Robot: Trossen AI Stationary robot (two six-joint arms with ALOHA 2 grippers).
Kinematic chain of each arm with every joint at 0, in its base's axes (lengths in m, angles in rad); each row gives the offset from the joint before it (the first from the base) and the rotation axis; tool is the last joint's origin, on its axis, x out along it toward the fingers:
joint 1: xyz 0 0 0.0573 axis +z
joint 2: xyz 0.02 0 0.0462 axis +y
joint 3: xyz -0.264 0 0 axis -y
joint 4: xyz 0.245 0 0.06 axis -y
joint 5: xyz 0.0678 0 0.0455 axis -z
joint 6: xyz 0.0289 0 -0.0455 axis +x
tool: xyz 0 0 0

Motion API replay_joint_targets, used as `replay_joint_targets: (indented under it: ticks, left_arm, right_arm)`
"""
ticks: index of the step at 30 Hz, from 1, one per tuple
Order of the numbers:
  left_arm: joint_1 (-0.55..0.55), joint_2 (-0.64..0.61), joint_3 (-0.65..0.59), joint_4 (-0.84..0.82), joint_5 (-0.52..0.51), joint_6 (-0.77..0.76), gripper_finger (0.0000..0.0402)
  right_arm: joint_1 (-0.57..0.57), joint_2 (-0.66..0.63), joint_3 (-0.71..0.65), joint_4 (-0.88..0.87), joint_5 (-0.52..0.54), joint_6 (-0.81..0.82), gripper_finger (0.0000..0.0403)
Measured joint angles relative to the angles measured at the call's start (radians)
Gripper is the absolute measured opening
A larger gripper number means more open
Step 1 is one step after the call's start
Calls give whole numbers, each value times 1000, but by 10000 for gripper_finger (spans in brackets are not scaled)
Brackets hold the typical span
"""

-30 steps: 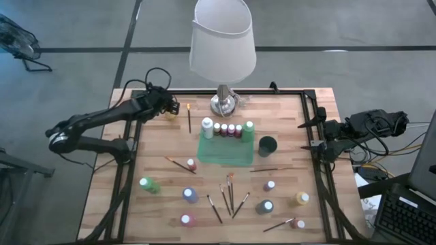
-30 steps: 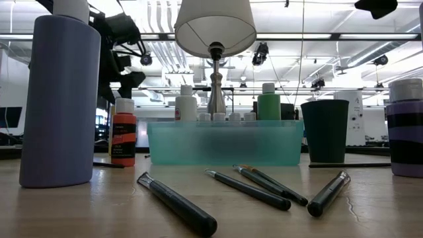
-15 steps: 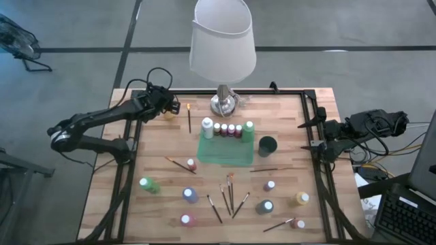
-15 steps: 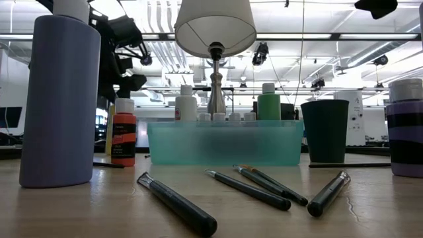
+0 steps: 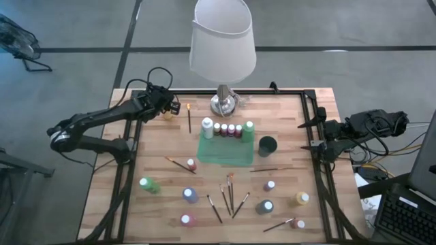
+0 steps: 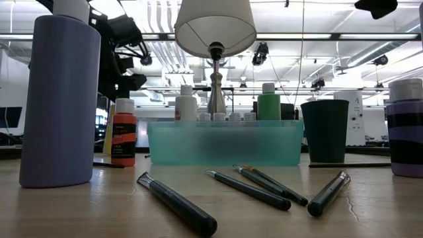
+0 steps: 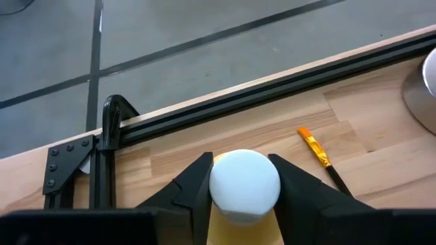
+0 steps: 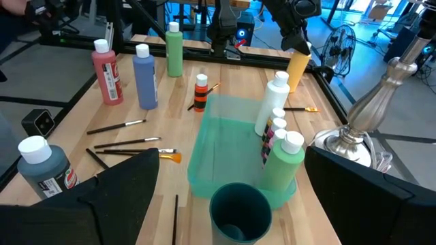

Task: Pick & Place Paint Supplies
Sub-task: Put the yellow paint bottle into the green bin

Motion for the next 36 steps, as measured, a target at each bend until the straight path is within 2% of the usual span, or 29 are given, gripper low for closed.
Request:
replay_joint_targets:
  ticks: [15,20,36]
  left_arm:
    - [1,-48,-1,-11,101,96,123]
    - [1,-74,-2,-11,193,161,123]
    - [1,-154,-3,-5,586,449,123]
  right_arm:
    - [0,0,0,0,0,-2,364]
    - [0,0,0,0,0,-2,364]
    - [0,0,0,0,0,-1,364]
